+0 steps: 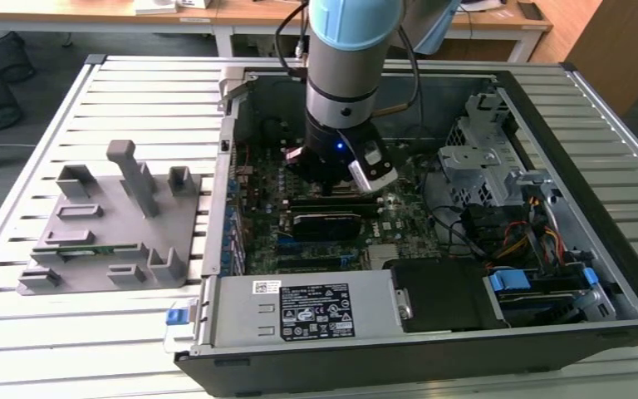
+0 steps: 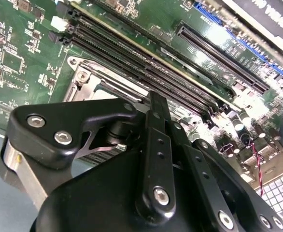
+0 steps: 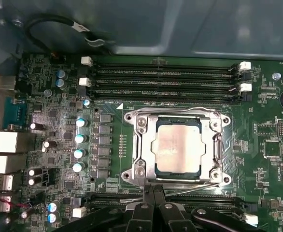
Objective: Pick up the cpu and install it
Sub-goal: 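Install the second cpu locking lever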
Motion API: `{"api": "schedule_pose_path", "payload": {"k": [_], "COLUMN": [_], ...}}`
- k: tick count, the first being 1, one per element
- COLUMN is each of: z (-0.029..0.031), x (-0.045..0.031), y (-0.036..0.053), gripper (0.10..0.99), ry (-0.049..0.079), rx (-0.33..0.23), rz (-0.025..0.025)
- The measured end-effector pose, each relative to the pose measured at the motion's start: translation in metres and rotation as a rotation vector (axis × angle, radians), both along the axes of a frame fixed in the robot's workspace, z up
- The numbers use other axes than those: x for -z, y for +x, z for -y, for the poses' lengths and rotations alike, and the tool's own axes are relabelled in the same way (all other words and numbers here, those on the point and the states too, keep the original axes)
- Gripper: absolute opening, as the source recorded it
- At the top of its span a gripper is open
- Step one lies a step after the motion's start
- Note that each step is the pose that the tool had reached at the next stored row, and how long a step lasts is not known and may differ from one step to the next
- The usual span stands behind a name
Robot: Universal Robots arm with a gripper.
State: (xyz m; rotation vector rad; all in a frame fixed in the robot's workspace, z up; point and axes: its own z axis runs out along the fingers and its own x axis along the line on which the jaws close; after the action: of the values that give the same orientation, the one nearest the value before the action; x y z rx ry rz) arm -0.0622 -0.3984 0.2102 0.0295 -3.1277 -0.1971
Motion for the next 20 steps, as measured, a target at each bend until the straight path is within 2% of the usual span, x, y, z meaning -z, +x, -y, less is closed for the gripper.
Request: {"api": "schedule_pose_path", "payload": {"k": [8,16,20], "z": [0.0072,0.0126,0.0137], "x": [0.0000,0.0003,0.0035], "y": [-0.0038,-0.0084,-0.0092], "gripper": [0.106,0.106,0.106], "ry": [0.017,0.048,0.055], "rx": [0.000,0.000,0.000], "rz": [0.0000,0.0000,0.0000]}}
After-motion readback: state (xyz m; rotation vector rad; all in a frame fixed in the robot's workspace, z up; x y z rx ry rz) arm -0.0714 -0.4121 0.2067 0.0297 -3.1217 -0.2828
